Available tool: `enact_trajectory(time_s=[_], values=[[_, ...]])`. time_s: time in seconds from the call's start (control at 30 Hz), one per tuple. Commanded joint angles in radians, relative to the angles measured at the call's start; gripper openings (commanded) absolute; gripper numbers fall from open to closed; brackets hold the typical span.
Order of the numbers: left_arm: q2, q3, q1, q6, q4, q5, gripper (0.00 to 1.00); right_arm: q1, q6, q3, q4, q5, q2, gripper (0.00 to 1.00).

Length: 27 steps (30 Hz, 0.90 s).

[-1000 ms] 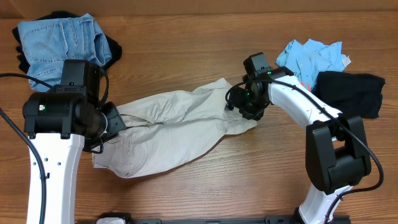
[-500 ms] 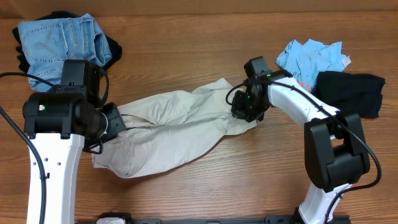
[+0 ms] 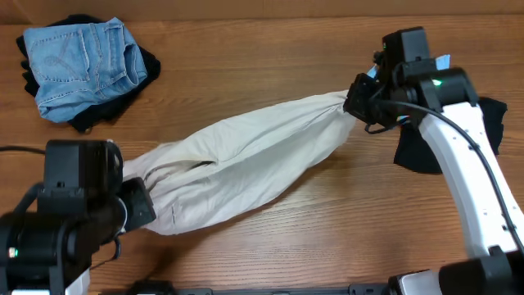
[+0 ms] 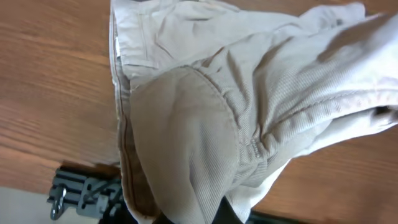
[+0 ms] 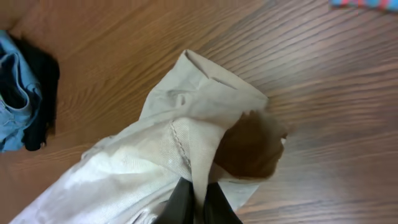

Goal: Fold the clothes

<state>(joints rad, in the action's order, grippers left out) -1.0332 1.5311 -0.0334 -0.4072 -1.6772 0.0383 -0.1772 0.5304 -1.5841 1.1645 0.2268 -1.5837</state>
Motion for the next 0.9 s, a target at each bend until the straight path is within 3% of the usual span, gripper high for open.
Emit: enact_trajectory(time_s=[0.0, 0.13, 0.27, 0.47, 0.67, 0.87], values=[[0.063, 0.021, -0.006, 0.03, -0.012, 0.04, 0.04, 0.012, 0.022, -0.035, 0.009, -0.128, 0.093, 0.04], [0.087, 0.021, -0.006, 0.029, -0.012, 0.048, 0.04, 0.012, 0.055, -0.035, 0.014, -0.22, 0.15, 0.04], [0.086, 0.013, -0.006, -0.095, -0.012, 0.06, 0.04, 0.012, 0.057, -0.035, -0.02, -0.237, 0.156, 0.04], [0.087, -0.184, -0.006, -0.222, -0.012, 0.055, 0.04, 0.016, 0.058, -0.035, -0.101, -0.233, 0.135, 0.04], [0.087, -0.287, -0.006, -0.351, -0.009, -0.047, 0.04, 0.016, 0.043, -0.034, -0.192, -0.089, 0.0, 0.04], [0.087, -0.455, -0.006, -0.455, 0.057, -0.046, 0.04, 0.014, 0.043, -0.034, -0.267, -0.015, -0.078, 0.04]])
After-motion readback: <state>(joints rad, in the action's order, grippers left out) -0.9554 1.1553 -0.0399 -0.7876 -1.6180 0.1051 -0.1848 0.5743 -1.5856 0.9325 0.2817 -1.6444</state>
